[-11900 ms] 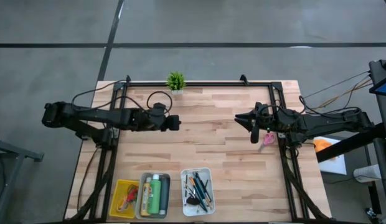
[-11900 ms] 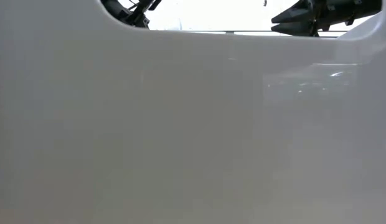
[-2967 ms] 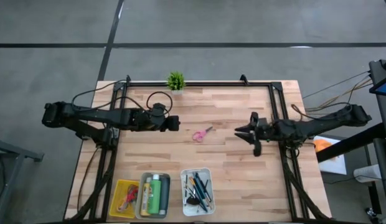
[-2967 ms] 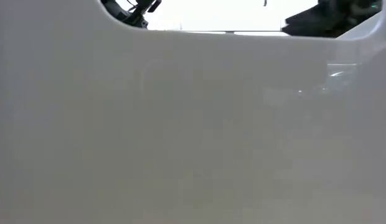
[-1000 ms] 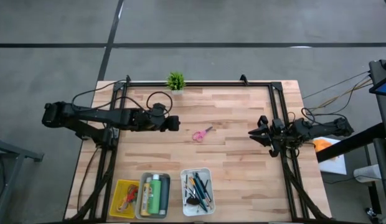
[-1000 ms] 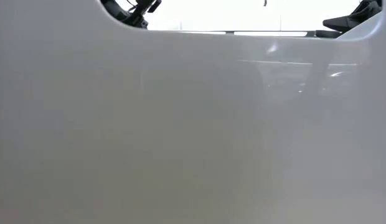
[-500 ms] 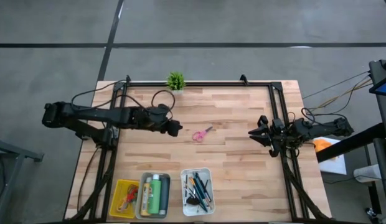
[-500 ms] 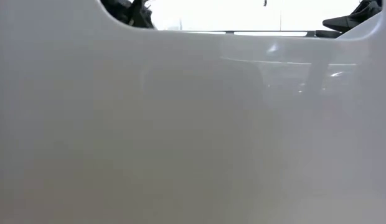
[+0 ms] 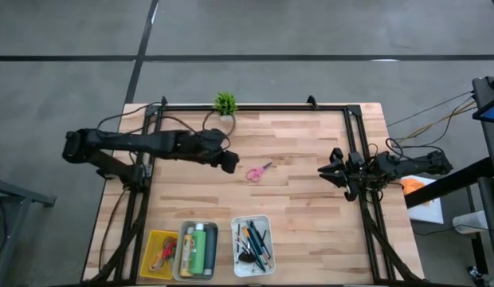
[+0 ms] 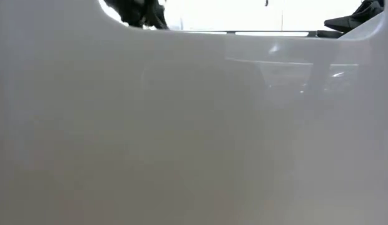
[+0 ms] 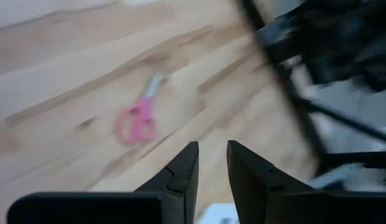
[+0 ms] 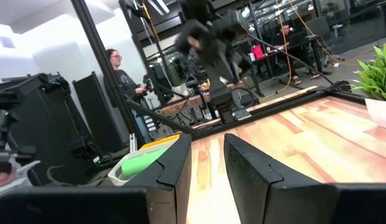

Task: Pick & Place Paint Supplies
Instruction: Put the pink scissors into the yellow bin

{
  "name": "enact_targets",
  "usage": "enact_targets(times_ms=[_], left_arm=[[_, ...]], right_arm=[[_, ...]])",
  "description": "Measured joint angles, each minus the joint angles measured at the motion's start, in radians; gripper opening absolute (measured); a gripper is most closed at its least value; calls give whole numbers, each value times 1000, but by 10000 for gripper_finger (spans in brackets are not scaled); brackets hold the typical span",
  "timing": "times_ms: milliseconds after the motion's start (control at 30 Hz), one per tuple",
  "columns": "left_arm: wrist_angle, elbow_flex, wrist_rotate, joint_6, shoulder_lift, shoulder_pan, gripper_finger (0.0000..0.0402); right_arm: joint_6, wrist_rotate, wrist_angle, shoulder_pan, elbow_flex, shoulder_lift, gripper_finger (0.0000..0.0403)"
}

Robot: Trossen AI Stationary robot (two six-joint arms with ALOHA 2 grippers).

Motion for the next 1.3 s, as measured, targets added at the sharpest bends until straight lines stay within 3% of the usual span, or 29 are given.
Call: enact_targets(times_ms=[233,567,767,1300], left_arm=[[-173,122,-1,32,235,9,85],[-179,186,-36,122,473,10,85],[-117,185,-114,145,540,29,85],[-45,184,-72,160,658,43,85]], right_arm=[[0,0,0,0,0,5,93],[0,0,0,1,0,5,93],[0,0,0,1,0,5,93],[0,-2,-8,1,0,5,93]])
